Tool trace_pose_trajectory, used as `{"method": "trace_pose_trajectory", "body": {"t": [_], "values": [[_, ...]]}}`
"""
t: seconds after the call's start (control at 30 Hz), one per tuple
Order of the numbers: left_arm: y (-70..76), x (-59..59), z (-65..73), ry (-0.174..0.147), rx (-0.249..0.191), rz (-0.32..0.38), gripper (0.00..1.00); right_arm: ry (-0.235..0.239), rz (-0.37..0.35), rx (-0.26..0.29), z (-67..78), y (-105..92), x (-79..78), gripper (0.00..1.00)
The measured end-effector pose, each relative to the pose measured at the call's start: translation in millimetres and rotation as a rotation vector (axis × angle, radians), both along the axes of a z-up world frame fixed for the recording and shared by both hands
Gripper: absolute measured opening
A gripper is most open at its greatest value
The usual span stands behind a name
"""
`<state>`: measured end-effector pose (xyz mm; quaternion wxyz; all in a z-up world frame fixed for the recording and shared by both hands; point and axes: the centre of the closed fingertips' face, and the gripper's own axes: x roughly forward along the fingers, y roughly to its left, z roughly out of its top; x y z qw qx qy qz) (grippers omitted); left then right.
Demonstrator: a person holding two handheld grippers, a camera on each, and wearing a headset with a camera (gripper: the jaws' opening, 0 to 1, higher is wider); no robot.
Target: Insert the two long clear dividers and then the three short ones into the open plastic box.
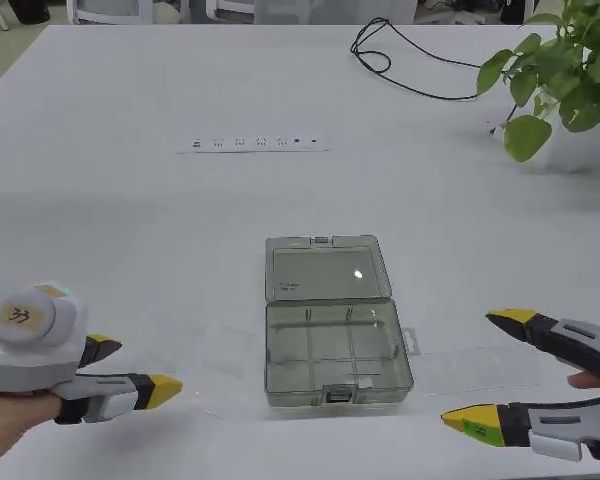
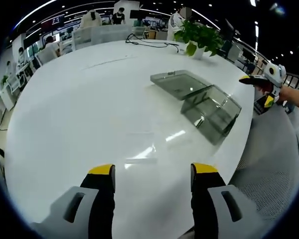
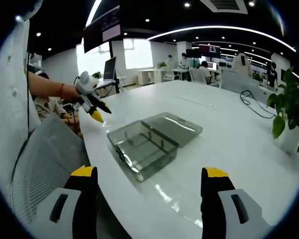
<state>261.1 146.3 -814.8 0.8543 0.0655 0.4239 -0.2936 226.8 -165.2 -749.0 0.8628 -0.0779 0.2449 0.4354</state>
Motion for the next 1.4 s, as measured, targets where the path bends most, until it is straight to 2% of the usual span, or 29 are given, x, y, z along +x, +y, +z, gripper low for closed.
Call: {"method": "trace_pose_trajectory", "body": {"t": [0.1,0.17,0.23,0.47,0.5,0.57,0.7,0.77,0.93,1.23,1.4], "values": [[0.5,-0.7,-4.1,0.015,0.013,0.003,0.57,0.002,-0.001,0.004,-0.3,1.4,-0.3,0.86],[2.8,-2.0,-9.2,0.038,0.032,0.011,0.56,0.003,0.0,0.004,-0.6,2.2,-0.7,0.86],[3.9,-1.8,-12.8,0.04,0.05,0.005,0.54,0.004,-0.001,0.006,-0.7,2.7,-0.7,0.86],[9.7,-5.9,-25.0,0.103,0.105,0.017,0.5,0.007,-0.005,0.009,-3.4,0.5,0.4,0.86],[12.1,-7.2,-27.7,0.115,0.129,0.012,0.5,0.007,-0.005,0.01,-3.5,0.5,0.4,0.86],[12.2,-7.2,-29.2,0.115,0.149,-0.002,0.48,0.008,-0.007,0.011,-3.5,0.7,0.2,0.86],[13.6,-3.8,-29.0,0.121,0.157,0.006,0.45,0.007,-0.01,0.014,-3.2,1.0,0.0,0.85],[16.5,-2.9,-30.8,0.121,0.203,-0.017,0.42,0.007,-0.013,0.015,-3.1,1.3,-0.1,0.85],[17.1,-2.7,-31.0,0.123,0.257,-0.029,0.39,0.006,-0.015,0.02,-2.8,3.0,-0.7,0.85],[17.2,-2.1,-30.4,0.161,0.271,-0.015,0.38,0.008,-0.02,0.025,-2.6,3.6,-1.9,0.85],[19.0,-2.4,-31.1,0.185,0.286,-0.017,0.32,0.007,-0.022,0.026,-2.6,2.4,-2.1,0.85]]}}
